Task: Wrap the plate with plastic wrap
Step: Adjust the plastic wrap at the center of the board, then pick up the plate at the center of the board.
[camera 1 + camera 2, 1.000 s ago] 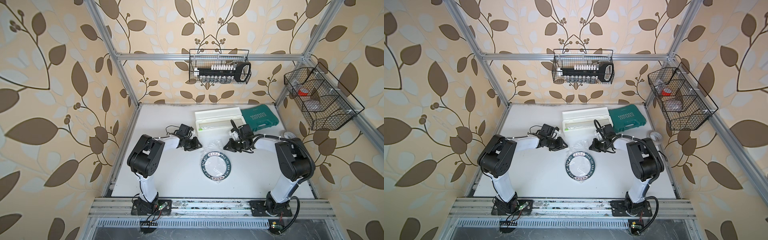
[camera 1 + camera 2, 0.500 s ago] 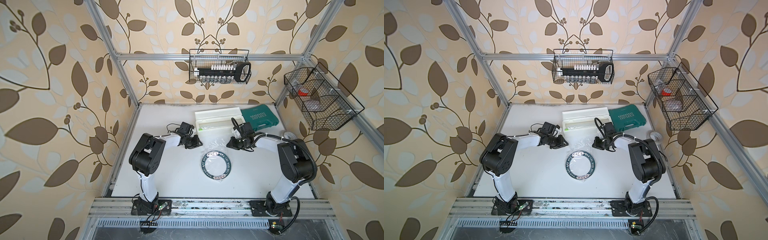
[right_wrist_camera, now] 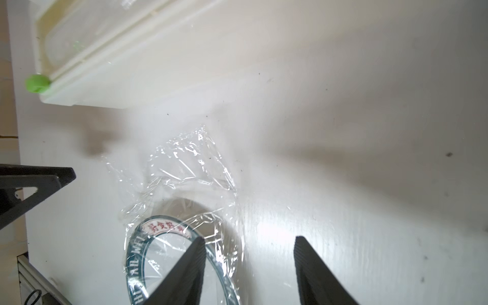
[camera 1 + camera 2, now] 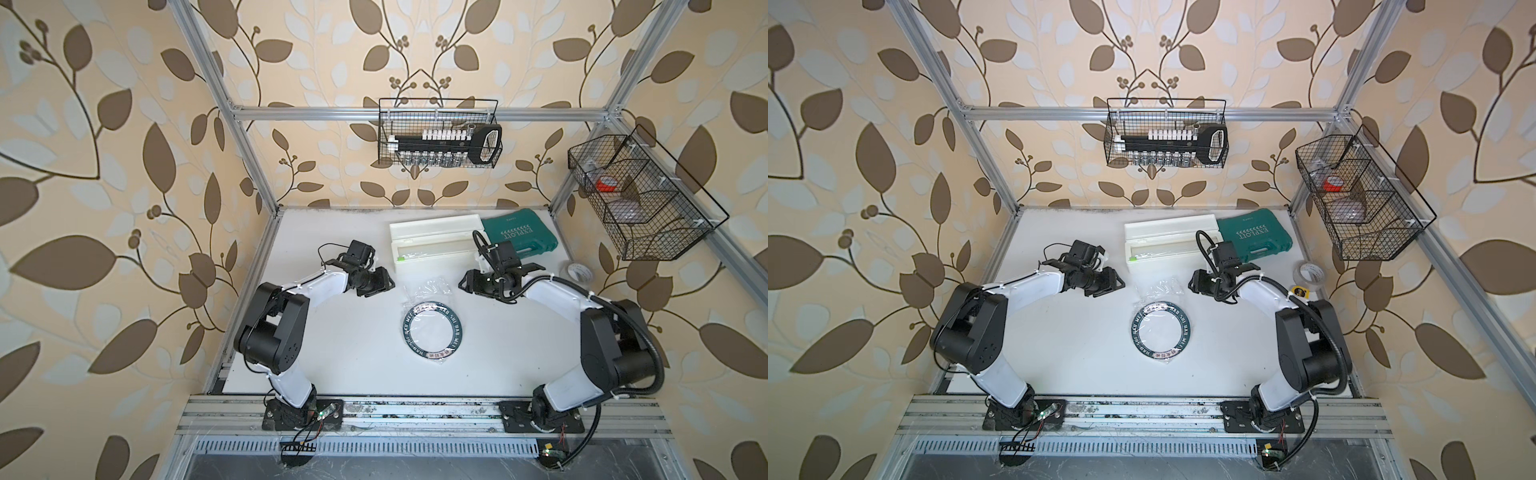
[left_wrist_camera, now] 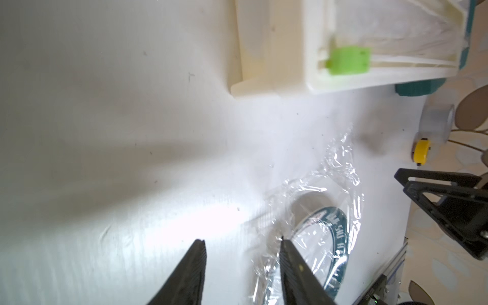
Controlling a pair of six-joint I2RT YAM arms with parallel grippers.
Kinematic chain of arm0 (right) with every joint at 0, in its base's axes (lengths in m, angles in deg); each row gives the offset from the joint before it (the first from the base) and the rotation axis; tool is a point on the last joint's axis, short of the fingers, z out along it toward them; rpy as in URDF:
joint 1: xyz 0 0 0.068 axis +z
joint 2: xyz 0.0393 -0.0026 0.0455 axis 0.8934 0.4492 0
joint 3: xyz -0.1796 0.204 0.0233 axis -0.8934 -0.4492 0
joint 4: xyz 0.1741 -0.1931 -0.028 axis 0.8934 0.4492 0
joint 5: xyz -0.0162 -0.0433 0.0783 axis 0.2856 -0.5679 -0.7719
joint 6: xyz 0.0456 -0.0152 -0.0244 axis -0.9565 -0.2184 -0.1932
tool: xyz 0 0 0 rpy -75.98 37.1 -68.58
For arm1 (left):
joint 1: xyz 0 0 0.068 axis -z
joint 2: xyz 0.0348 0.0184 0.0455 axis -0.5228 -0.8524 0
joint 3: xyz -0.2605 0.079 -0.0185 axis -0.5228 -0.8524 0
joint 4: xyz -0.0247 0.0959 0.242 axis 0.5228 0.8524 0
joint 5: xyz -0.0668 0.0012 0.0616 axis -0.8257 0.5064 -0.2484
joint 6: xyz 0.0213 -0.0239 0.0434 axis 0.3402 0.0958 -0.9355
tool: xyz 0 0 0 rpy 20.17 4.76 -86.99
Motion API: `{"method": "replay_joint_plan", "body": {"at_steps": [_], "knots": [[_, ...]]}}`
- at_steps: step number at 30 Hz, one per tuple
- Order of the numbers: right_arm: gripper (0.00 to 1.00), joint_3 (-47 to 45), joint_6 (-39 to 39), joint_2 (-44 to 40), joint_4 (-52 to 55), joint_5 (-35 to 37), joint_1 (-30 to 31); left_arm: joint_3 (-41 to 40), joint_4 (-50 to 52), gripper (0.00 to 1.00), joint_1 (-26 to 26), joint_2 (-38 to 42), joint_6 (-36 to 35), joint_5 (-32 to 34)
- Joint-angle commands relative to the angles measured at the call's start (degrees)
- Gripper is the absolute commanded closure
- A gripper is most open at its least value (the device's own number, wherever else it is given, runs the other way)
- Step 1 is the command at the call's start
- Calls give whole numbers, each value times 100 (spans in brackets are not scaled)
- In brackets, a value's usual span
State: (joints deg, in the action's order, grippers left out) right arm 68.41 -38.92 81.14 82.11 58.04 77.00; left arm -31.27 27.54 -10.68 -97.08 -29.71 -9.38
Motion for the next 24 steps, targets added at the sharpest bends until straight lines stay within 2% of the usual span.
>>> {"method": "replay_joint_plan", "body": {"at_steps": [1,4,8,13,24], "knots": [[50,-502,-268,-616,712,72,33,-287,475,47,297,655,14,-213],[59,-965,-572,-1250,869,-114,292,-623,634,45,736,1003,190,-135],[61,-1233,-978,-1594,921,-217,871,-957,489,45,1286,1285,499,-29],[61,-1434,-1166,-1261,569,-277,1221,-1107,-40,47,1569,890,739,-62],[62,-1793,-1286,-625,-261,-665,1276,-1251,-769,59,1748,190,888,-200]]}}
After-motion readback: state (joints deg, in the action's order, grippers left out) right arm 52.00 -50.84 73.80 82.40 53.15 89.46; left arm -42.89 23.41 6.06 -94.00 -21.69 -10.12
